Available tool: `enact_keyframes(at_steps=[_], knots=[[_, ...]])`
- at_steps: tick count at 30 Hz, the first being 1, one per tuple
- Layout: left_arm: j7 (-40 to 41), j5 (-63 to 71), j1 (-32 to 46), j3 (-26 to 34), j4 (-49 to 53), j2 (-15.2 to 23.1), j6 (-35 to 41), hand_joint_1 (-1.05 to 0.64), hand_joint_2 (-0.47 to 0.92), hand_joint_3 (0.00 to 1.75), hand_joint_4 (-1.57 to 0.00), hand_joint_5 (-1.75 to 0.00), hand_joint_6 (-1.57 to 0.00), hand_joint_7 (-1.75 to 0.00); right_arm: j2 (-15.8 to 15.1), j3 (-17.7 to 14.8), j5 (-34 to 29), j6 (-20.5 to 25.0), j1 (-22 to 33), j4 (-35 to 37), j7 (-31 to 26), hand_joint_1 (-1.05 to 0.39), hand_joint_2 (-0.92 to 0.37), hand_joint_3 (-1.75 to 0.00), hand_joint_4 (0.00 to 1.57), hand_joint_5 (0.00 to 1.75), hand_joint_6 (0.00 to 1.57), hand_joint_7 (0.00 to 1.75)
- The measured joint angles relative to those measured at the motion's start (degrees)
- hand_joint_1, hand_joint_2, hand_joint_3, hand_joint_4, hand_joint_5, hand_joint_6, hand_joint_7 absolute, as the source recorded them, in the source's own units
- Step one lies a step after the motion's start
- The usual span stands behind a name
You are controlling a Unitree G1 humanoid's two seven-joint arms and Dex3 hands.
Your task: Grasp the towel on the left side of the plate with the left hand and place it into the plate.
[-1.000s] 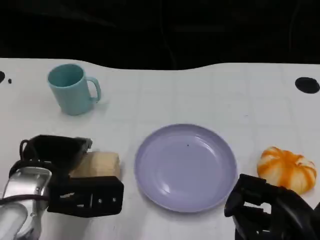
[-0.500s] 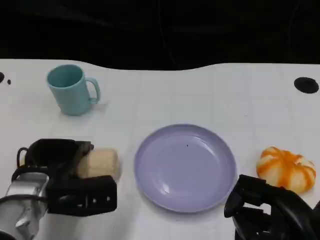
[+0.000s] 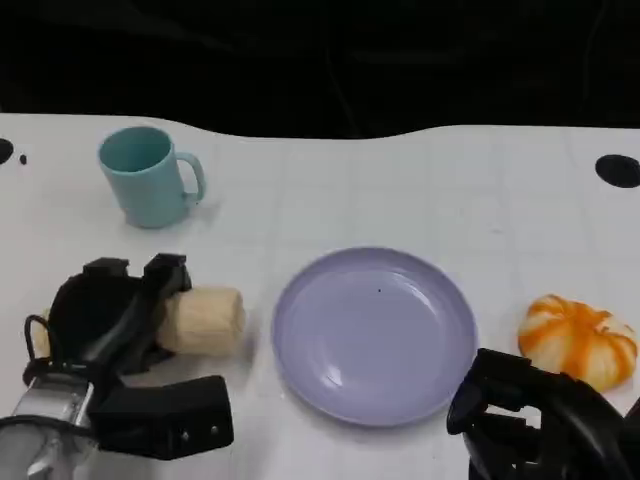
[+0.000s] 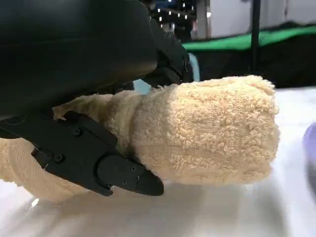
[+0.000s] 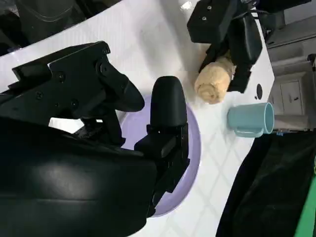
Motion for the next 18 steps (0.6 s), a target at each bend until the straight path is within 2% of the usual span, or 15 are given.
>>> enact_keyframes(at_steps=[2, 5, 11, 14, 18], knots=[[-1.75, -0.23, 0.11, 0.34, -3.57, -0.07, 1.77, -0.2, 0.84, 0.33, -0.79, -1.75, -0.6, -1.6, 0.0, 0.06, 0.0, 0.0, 0.04, 0.0, -0.08, -0.07, -0.68, -1.04, 0.73, 1.75, 0.57, 1.61], [-6.19, -2.22, 0.61, 1.26, -10.0, -0.7, 3.94, -0.2, 0.78, 0.52, -0.84, -1.75, -0.58, -1.73, 0.01, 0.16, 0.0, 0.03, 0.06, -0.02, -0.3, -0.06, -0.68, -1.04, 0.72, 1.75, 0.57, 1.61], [-17.47, -4.71, 0.58, 1.66, -23.43, -6.37, 10.25, -0.23, 0.67, 0.64, -0.89, -1.75, -0.62, -1.75, 0.0, 0.17, 0.13, 0.27, 0.07, -0.09, -0.31, -0.05, -0.69, -1.04, 0.72, 1.75, 0.57, 1.61], [-21.94, -4.45, -0.78, 0.61, -25.94, -9.3, 13.29, -0.22, 0.59, 0.85, -0.89, -1.75, -0.65, -1.71, 0.0, 0.16, 0.13, 0.33, 0.16, -0.1, -0.32, -0.04, -0.7, -1.03, 0.71, 1.75, 0.56, 1.61], [-25.27, -3.74, -2.71, -1.63, -26.41, -12.36, 15.48, -0.24, 0.58, 0.88, -0.87, -1.75, -0.63, -1.72, 0.0, 0.17, 0.12, 0.49, 0.41, -0.2, -0.5, -0.04, -0.7, -1.03, 0.71, 1.75, 0.55, 1.61]])
